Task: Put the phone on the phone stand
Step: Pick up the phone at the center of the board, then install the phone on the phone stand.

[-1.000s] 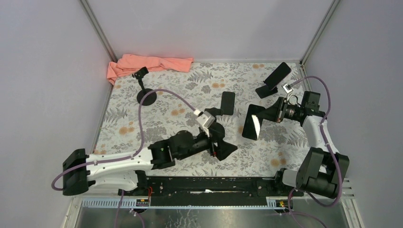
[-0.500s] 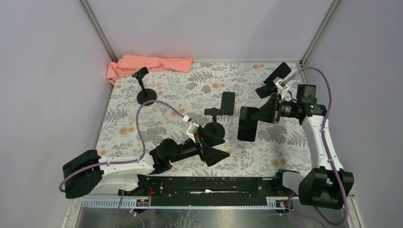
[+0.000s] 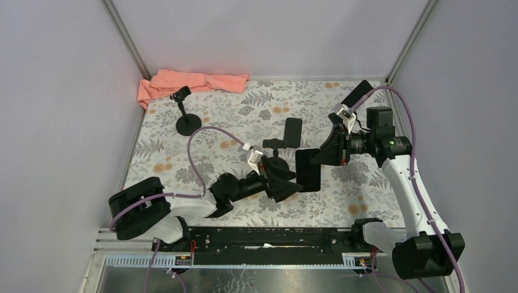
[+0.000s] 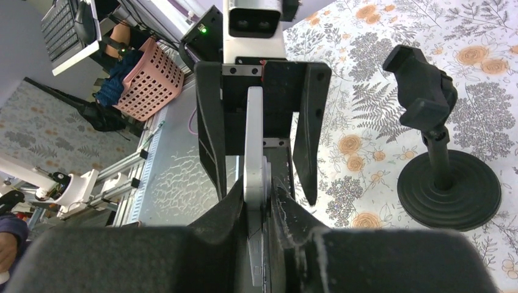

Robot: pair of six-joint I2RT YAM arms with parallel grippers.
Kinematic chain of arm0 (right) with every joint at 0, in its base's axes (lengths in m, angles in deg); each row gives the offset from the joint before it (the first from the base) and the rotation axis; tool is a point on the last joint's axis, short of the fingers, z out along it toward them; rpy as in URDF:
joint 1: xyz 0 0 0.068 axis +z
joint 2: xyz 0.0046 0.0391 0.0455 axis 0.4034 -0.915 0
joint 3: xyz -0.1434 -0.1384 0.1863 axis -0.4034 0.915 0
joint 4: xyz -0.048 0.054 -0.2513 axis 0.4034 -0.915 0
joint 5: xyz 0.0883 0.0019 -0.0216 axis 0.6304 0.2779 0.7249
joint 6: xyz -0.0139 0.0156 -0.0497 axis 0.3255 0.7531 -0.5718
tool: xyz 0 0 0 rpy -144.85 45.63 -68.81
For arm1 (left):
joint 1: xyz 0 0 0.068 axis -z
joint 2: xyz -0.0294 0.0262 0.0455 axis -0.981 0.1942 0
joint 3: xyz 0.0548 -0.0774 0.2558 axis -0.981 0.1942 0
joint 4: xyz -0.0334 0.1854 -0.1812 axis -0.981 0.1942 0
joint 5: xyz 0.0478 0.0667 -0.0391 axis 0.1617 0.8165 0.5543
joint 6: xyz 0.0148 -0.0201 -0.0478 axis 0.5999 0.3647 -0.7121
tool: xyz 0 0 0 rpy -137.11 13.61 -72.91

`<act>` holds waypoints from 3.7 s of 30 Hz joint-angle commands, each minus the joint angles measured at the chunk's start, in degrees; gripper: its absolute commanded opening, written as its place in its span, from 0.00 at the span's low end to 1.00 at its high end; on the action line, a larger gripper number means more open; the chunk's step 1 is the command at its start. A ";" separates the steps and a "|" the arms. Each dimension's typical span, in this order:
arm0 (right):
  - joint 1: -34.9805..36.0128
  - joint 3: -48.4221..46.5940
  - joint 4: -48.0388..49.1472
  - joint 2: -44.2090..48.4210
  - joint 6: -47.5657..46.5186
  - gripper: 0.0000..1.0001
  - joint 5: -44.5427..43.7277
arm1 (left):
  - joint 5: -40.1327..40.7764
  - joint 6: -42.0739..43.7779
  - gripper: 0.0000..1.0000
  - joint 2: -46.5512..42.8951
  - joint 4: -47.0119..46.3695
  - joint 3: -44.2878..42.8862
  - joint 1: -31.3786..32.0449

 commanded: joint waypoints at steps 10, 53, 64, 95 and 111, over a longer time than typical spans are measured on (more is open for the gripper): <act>2.48 2.08 9.66 2.67 8.51 0.06 0.38 | -8.32 -10.81 0.15 12.40 -14.25 -7.74 -0.34; 17.79 -5.81 -16.00 -3.42 -16.93 0.28 -15.73 | -27.62 11.98 0.00 -3.76 25.59 -10.83 -6.90; 17.51 -6.64 -17.83 -1.55 -19.77 0.00 -17.77 | -19.30 9.26 0.45 -6.89 31.27 -9.50 -7.65; -3.10 10.40 4.40 10.26 -4.84 0.00 -8.06 | 18.99 11.00 0.77 -18.21 86.04 -32.70 -17.52; -3.38 10.31 5.68 9.16 -3.30 0.00 -8.01 | 17.11 8.93 0.58 -9.56 90.96 -39.44 -17.08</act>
